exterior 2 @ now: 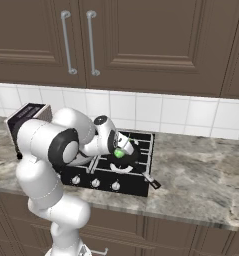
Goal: Place both pans onto different burners. Then place the corn and the chicken drumstick on different pans.
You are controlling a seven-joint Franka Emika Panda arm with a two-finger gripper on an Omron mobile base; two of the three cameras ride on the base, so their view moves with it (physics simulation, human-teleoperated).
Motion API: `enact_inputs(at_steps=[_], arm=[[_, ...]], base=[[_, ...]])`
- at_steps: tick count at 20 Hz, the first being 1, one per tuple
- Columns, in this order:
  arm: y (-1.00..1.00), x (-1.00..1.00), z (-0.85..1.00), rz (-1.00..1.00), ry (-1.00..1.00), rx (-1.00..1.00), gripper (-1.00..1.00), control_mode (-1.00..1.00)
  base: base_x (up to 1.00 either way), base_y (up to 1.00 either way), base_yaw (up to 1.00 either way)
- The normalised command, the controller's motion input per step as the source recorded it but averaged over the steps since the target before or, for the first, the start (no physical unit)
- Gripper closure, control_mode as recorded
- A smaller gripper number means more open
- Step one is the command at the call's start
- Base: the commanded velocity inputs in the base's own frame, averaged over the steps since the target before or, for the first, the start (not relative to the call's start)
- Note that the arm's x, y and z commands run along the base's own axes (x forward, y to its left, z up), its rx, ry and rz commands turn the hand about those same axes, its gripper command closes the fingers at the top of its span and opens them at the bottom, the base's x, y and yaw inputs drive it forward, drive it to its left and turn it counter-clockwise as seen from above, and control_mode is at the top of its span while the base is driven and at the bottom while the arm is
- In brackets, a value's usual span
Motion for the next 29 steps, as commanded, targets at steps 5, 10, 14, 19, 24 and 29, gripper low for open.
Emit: enact_inputs(at_steps=[5, 10, 14, 19, 24, 29], arm=[[-0.01, -0.06, -0.01, 0.0, 0.0, 0.0, -1.0, -1.0], [-0.04, -0.22, 0.09, 0.0, -0.04, 0.0, -1.0, -1.0], [-0.01, -0.18, 0.19, 0.0, -0.04, 0.0, -1.0, -1.0], [0.0, -0.15, 0.31, 0.0, -0.05, 0.0, -1.0, -1.0], [0.0, -0.04, 0.27, 0.0, -0.03, 0.0, -1.0, -1.0], [0.0, -0.1, 0.3, 0.0, -0.02, 0.0, -1.0, -1.0]], base=[[0.0, 0.0, 0.0], [0.0, 0.0, 0.0], [0.0, 0.0, 0.0], [0.0, 0.0, 0.0], [0.0, 0.0, 0.0], [0.0, 0.0, 0.0]])
